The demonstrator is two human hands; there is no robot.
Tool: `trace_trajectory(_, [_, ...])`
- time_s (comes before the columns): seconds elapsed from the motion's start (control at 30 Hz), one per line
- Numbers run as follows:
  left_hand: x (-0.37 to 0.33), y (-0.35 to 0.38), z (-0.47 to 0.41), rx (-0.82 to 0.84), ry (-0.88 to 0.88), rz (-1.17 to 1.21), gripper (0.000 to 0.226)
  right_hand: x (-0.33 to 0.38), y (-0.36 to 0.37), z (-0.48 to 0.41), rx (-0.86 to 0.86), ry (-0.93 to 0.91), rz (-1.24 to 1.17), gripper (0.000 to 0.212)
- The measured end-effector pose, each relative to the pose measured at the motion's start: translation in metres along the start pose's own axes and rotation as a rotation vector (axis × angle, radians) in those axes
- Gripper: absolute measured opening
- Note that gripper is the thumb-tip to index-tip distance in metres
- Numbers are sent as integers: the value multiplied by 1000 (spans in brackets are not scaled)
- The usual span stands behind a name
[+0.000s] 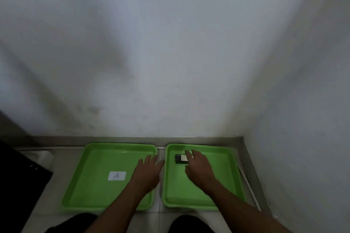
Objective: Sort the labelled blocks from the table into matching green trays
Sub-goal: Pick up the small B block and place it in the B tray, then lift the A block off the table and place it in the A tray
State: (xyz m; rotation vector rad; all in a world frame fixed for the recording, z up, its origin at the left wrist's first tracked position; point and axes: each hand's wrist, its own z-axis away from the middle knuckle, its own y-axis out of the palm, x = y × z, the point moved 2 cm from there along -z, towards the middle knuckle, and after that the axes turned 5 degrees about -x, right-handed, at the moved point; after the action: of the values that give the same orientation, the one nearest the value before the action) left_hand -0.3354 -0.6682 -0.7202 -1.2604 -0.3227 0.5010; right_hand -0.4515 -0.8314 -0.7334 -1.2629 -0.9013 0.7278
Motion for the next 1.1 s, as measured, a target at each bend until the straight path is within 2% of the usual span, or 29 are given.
trace_trajectory(0.17, [14, -74, 27, -205, 15, 12, 62, 39, -71, 18, -124, -20, 15, 58])
trace_trajectory(0.33, [26, -178, 79, -209, -9, 27, 61, 79, -174, 43, -115, -61, 43, 59])
trace_trajectory(0.63, [14, -448, 231, -187, -79, 68, 59, 166, -478, 102, -120, -127, -3, 59])
trace_trajectory(0.77, [17, -546, 292, -221, -86, 44, 57, 208, -583, 129, -100, -141, -27, 58])
trace_trajectory(0.93, [49, -616, 351, -267, -134, 45, 56, 269, -652, 141, -153, -174, -34, 55])
trace_trajectory(1.1, [111, -631, 404, -264, -153, 47, 56, 357, -664, 146, -150, -211, -42, 53])
